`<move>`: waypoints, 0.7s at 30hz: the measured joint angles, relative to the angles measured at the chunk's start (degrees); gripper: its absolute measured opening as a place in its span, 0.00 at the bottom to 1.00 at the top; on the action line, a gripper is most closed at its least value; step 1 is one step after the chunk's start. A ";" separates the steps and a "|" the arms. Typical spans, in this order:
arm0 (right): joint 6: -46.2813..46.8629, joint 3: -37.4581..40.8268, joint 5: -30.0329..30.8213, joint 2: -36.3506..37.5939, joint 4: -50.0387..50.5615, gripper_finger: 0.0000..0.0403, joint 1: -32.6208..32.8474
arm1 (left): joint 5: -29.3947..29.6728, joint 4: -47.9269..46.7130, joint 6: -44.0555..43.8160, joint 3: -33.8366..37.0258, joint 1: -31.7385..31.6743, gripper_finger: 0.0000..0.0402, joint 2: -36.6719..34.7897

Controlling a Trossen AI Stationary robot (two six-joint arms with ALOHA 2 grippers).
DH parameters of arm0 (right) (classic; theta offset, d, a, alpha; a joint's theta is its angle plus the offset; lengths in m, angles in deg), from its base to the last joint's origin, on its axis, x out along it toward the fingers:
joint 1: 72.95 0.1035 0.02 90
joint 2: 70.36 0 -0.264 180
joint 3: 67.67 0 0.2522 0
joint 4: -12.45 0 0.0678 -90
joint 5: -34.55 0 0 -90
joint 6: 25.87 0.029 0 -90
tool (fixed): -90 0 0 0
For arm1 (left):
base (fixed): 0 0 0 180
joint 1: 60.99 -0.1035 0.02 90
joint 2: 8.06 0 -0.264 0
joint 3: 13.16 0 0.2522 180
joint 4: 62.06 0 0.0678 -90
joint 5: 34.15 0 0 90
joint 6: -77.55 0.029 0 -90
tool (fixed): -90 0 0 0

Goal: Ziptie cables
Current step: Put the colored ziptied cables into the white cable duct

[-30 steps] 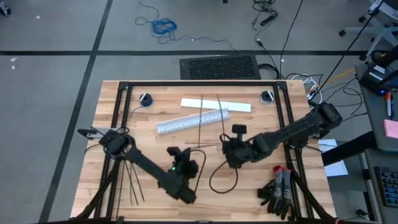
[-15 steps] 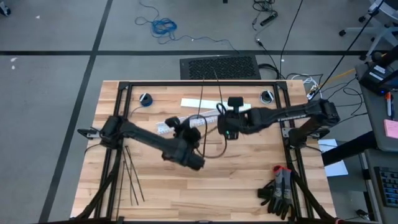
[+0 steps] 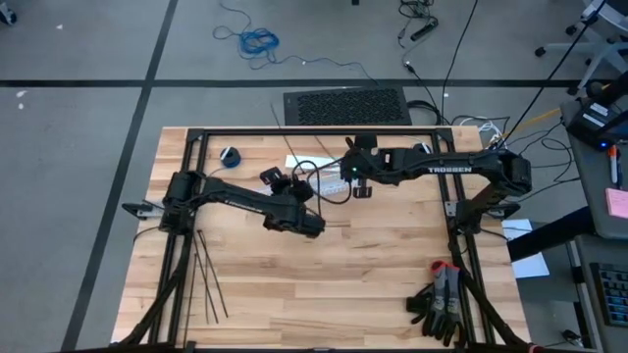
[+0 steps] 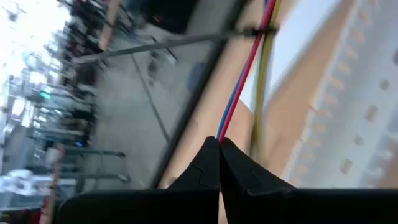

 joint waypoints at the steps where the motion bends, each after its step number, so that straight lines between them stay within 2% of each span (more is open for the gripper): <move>1: -0.14 1.11 -0.80 0.00 -1.15 0.00 -0.65 | -1.65 1.37 1.14 0.66 -0.52 0.00 0.00; 7: -0.69 10.53 -7.87 0.09 -14.96 0.00 -2.82 | -8.04 8.78 7.04 4.92 -3.13 0.00 -0.07; 12: -1.45 15.09 -9.89 0.00 -26.24 0.00 -2.92 | -8.39 8.07 7.74 6.78 -4.27 0.00 -0.07; 15: -0.90 14.97 -12.98 -1.93 -29.72 0.00 -2.90 | -8.41 4.54 6.90 6.92 -4.55 0.00 -0.07; 21: -1.17 11.17 -13.96 -10.89 -32.58 0.00 -2.82 | -6.24 -3.19 3.47 6.89 -5.02 0.00 -0.07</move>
